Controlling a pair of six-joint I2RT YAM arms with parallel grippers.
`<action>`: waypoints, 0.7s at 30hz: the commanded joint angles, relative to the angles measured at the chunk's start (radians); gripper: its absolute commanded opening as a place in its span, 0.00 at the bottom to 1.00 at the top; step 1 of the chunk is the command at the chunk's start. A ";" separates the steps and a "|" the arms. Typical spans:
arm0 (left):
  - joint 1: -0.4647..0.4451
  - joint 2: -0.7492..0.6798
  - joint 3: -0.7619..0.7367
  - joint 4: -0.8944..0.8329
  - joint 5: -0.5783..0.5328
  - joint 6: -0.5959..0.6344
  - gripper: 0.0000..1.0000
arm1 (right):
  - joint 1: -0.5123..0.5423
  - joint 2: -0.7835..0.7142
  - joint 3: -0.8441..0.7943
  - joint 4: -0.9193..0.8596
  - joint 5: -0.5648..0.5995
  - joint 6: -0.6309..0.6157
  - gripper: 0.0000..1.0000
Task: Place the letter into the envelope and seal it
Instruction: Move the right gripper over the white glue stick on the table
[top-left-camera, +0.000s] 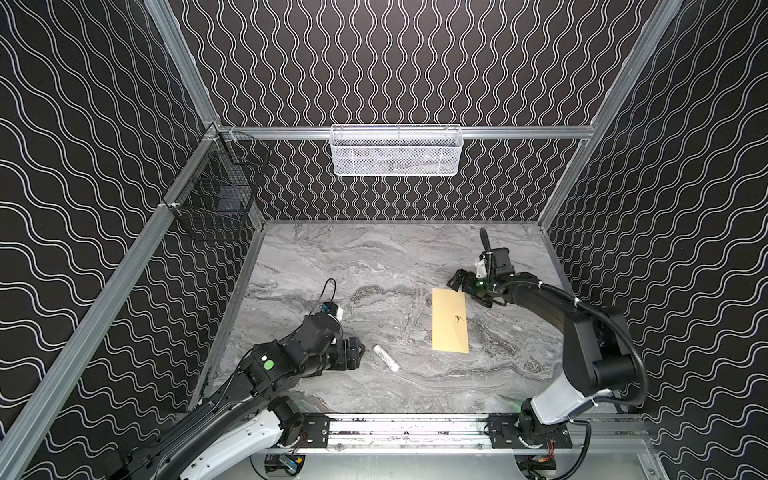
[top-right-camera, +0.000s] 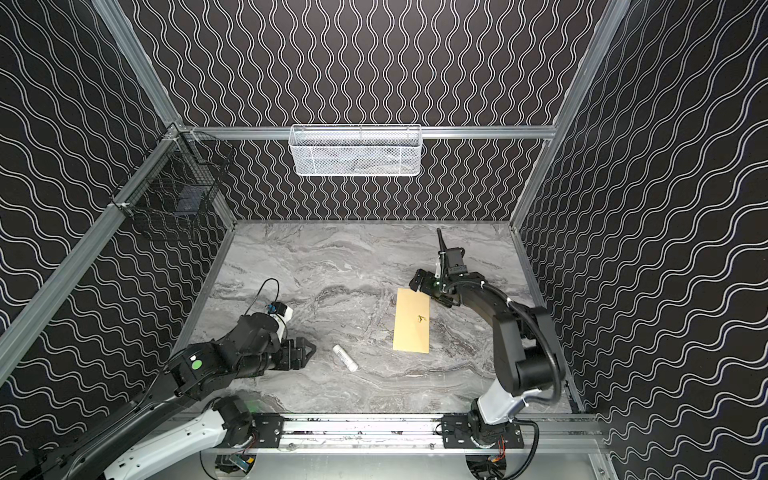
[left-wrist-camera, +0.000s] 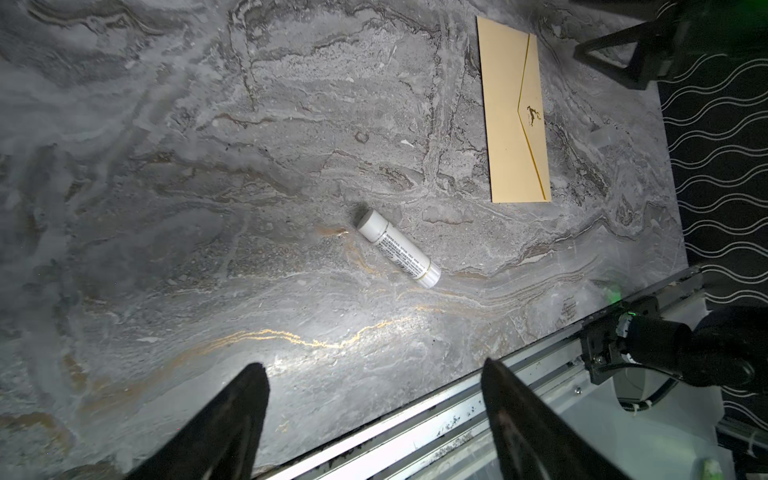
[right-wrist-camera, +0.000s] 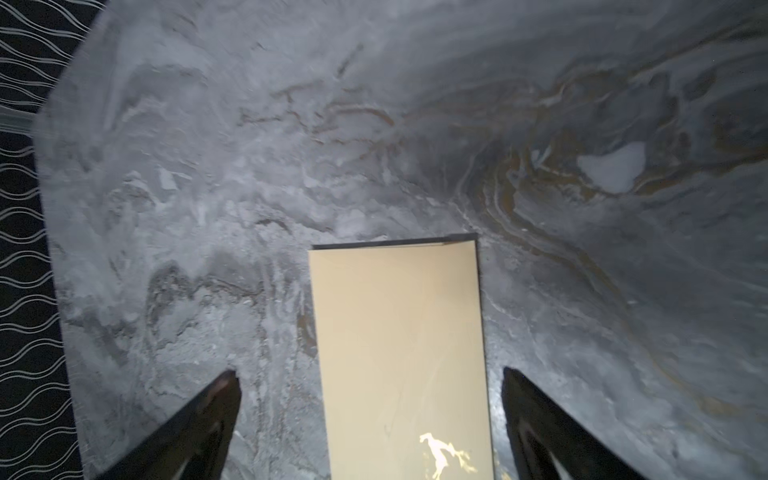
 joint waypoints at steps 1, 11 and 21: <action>-0.001 0.033 -0.019 0.117 0.075 -0.050 0.84 | 0.001 -0.097 0.010 -0.041 0.005 -0.087 0.99; -0.003 0.127 -0.089 0.292 0.122 -0.159 0.83 | 0.283 -0.385 -0.071 -0.151 -0.162 -0.356 0.99; -0.002 -0.026 -0.162 0.212 -0.006 -0.330 0.83 | 0.642 -0.154 -0.100 -0.047 -0.043 -0.282 0.91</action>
